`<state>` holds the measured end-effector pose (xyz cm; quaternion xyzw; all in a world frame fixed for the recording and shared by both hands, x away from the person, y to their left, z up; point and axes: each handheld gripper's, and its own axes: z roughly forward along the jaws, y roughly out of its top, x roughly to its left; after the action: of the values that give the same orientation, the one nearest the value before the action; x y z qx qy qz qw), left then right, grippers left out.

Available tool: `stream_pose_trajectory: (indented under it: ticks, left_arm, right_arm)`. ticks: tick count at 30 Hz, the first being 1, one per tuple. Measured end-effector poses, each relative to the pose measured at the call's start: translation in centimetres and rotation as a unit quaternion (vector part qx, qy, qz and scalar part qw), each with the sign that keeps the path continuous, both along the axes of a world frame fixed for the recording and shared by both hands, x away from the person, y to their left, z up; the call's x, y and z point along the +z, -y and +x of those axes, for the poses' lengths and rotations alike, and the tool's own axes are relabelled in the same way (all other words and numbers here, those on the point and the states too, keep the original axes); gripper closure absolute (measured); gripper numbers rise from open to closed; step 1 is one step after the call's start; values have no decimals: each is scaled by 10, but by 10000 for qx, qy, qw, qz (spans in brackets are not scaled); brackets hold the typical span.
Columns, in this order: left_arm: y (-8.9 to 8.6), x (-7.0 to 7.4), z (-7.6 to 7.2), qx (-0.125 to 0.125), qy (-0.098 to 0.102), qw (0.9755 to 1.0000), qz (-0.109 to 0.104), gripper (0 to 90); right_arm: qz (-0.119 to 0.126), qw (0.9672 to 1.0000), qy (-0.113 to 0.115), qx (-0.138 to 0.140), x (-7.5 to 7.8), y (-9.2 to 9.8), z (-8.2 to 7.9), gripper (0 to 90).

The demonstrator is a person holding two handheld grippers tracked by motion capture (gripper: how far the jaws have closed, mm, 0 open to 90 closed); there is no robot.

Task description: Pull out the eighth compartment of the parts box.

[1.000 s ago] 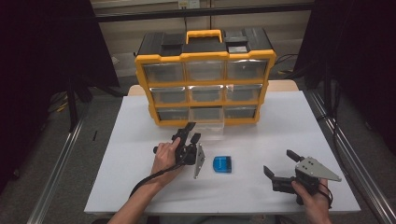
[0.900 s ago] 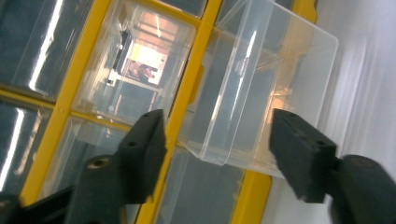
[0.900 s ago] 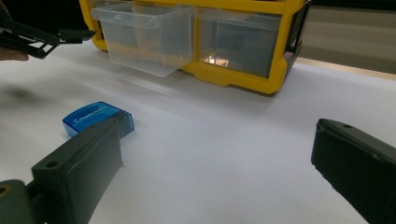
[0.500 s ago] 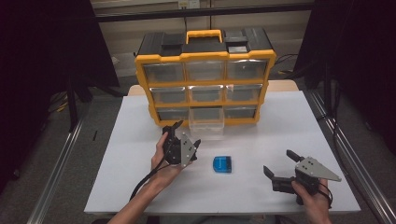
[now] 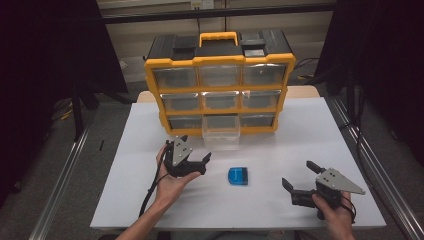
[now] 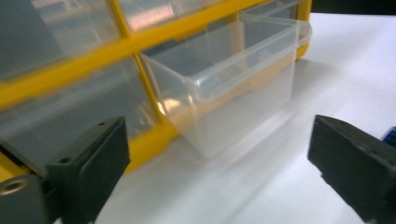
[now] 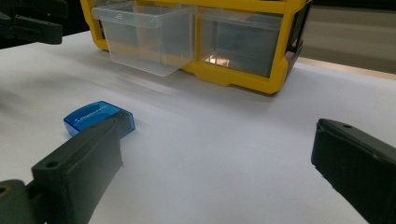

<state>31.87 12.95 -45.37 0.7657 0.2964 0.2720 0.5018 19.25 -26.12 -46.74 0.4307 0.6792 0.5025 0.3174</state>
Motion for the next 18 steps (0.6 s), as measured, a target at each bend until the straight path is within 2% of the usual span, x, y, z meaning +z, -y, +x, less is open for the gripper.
stream_pose_trajectory:
  ticks: [2,6,7,8,10,11,14,16,18]
  left_arm:
    - [-4,-2,-1,-47,-206,9995,-241,37]
    - [-9,-1,-4,4,-351,9988,-343,29]
    - [-11,0,-5,9,-380,9982,-458,29]
    - [-14,0,-6,0,-464,9967,-667,29]
    - [-19,-1,-8,-19,-535,9951,-832,30]
    - [-21,-1,-9,4,-448,9960,-773,30]
    - [-27,-6,-13,13,-430,9977,-528,28]
    - [-32,-9,-17,140,-194,9991,-346,28]
    - [-37,-8,-20,114,-282,9984,-481,28]
  right_arm:
    - [-1,10000,7,-5,0,0,0,16]
    - [-14,10000,7,-15,0,1,0,16]
    - [-7,10000,12,-9,0,1,0,16]
    - [-15,10000,12,-14,0,1,0,16]
    - [-6,10000,0,-22,0,1,0,16]
    - [-8,10000,-3,-22,0,1,0,16]
    - [-5,10000,3,-41,0,2,0,16]
    - [3,10000,2,-42,0,2,-1,16]
    - [6,10000,5,-35,0,2,-1,16]
